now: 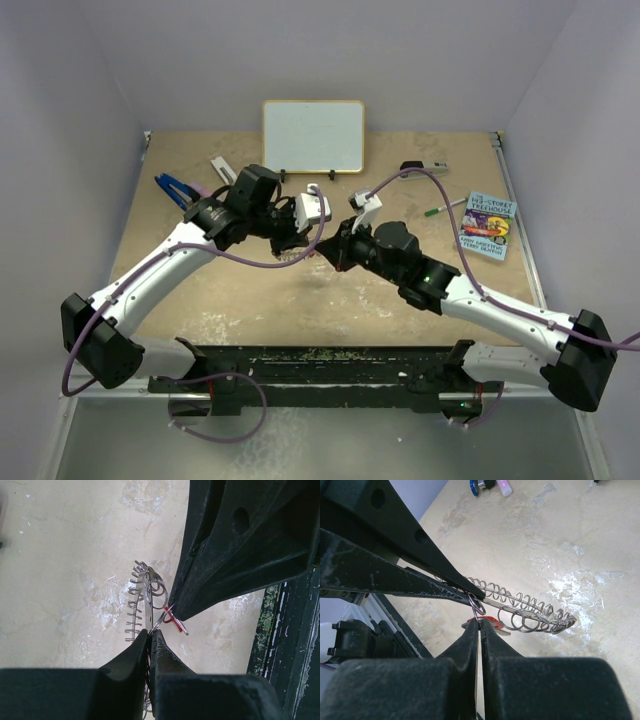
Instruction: Put the keys on the keyring
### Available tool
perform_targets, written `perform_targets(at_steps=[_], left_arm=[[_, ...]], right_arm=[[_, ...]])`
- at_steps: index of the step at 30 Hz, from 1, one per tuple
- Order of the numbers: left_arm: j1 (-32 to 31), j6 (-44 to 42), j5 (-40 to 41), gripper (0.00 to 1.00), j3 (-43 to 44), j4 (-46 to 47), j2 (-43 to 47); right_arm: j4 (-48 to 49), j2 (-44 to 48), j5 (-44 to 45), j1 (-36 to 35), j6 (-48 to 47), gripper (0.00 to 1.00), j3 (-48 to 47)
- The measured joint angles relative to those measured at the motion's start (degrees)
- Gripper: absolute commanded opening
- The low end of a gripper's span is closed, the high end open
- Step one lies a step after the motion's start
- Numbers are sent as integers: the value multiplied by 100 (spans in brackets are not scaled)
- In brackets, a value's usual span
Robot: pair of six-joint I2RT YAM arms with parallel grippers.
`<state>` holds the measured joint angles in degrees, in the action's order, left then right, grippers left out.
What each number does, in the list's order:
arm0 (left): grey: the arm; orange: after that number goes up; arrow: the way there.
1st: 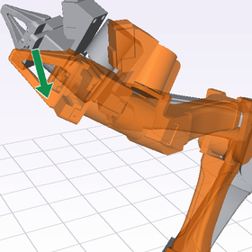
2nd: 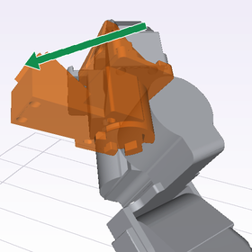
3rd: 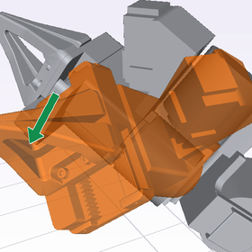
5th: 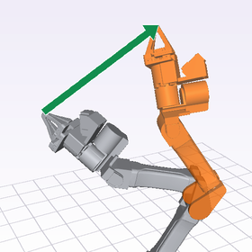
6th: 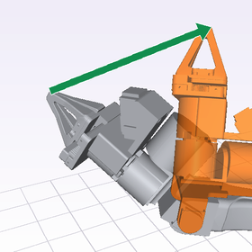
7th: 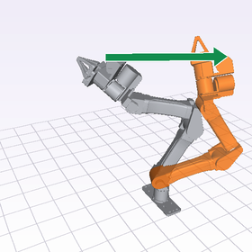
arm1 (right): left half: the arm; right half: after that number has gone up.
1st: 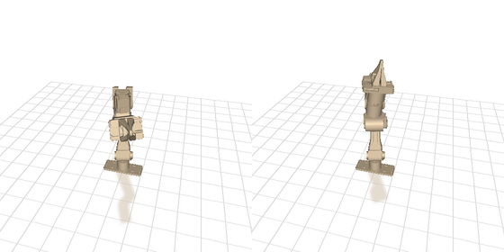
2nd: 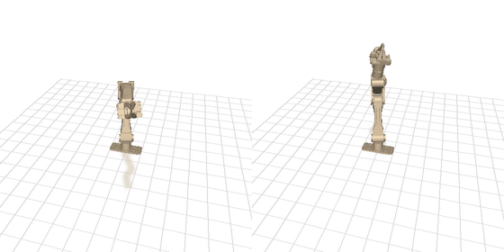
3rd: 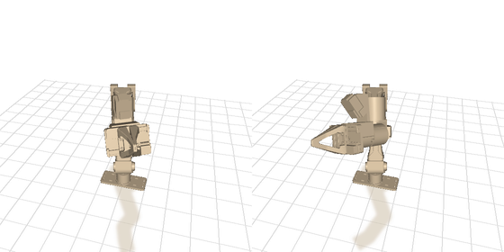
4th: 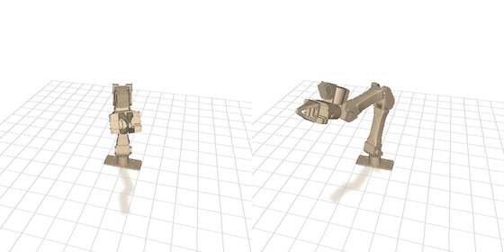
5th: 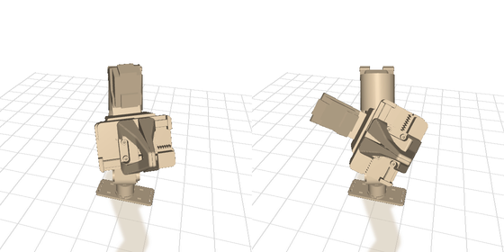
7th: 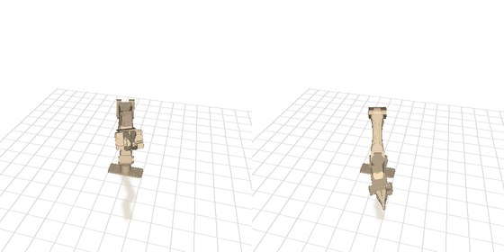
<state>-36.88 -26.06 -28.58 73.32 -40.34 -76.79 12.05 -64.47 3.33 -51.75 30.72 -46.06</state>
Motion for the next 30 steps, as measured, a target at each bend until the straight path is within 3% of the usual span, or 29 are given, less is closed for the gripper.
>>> perform_targets(at_steps=[30], left_arm=[[0,-2,-411,3,107,-170,13]], right_arm=[[138,256,-284,4,-11,0,348]])
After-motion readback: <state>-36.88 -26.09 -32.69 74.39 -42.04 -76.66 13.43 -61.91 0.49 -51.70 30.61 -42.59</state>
